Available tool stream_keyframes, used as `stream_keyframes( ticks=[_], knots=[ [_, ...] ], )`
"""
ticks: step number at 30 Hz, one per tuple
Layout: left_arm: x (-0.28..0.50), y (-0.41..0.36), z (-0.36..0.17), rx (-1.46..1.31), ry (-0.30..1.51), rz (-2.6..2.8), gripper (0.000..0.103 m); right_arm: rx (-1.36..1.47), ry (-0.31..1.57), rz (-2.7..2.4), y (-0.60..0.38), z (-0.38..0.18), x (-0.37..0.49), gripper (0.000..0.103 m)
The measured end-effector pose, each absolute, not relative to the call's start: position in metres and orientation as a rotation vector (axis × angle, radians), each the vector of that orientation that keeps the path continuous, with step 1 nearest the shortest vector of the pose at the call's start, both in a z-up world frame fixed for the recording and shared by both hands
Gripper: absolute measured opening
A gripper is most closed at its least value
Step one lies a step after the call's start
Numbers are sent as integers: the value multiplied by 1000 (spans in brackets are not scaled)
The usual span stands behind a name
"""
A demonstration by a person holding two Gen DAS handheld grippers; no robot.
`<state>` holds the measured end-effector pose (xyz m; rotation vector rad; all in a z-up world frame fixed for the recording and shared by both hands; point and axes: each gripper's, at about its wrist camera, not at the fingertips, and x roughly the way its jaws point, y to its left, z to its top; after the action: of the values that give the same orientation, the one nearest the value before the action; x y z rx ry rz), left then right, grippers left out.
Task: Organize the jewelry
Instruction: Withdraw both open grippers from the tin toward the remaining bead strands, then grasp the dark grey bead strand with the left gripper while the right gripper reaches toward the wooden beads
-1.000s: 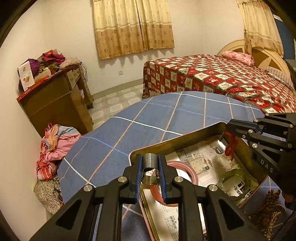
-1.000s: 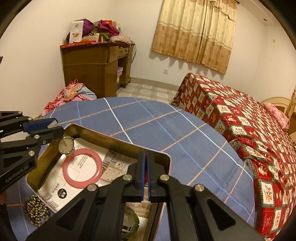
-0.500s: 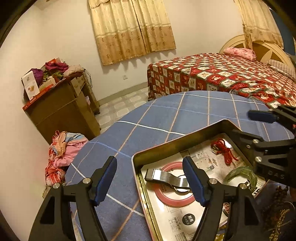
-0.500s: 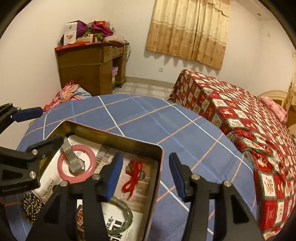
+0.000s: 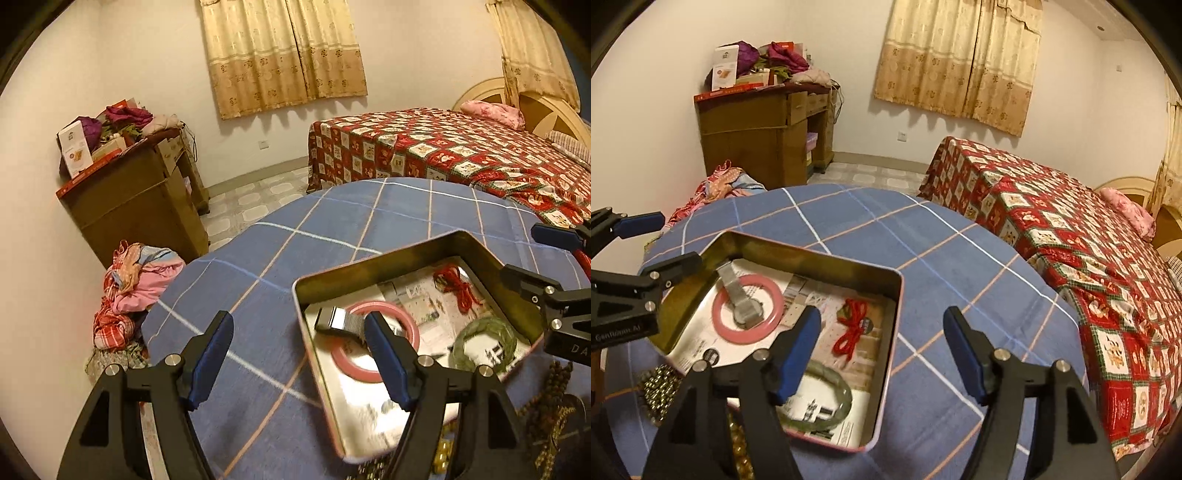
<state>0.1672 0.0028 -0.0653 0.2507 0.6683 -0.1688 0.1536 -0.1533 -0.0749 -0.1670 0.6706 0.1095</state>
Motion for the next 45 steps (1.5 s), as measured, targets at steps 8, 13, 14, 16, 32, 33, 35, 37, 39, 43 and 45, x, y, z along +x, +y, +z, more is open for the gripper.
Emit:
stream_keyframes(
  ticks=[8,13,14,16,32,33,35,37,39,43,45],
  knots=[
    [124,19,-68,241,654,-150,74,-176,669,114,-158,-71,120,78],
    [104,26,-82,242,680,-114,74,-153,675,97,-171,-76,97,79],
    [100,27,-85,238,689,-113,74,-147,678,95,-172,-78,93,79],
    [91,28,-92,227,707,-112,74,-132,681,96,-176,-83,82,79],
    [56,-3,-114,212,759,-170,73,-132,708,9,-191,-124,35,80],
    [56,-5,-116,216,762,-179,73,-128,707,5,-192,-125,36,80],
    [58,-7,-121,216,776,-194,58,-117,704,3,-193,-125,35,81],
    [61,-6,-125,194,784,-220,51,-112,699,2,-193,-125,36,84],
    [64,-4,-126,187,788,-217,46,-112,696,3,-192,-126,35,85],
    [64,-4,-128,174,805,-256,21,-114,697,7,-191,-128,35,85],
    [62,-4,-128,169,806,-274,18,-113,697,6,-190,-129,35,86]
  ],
)
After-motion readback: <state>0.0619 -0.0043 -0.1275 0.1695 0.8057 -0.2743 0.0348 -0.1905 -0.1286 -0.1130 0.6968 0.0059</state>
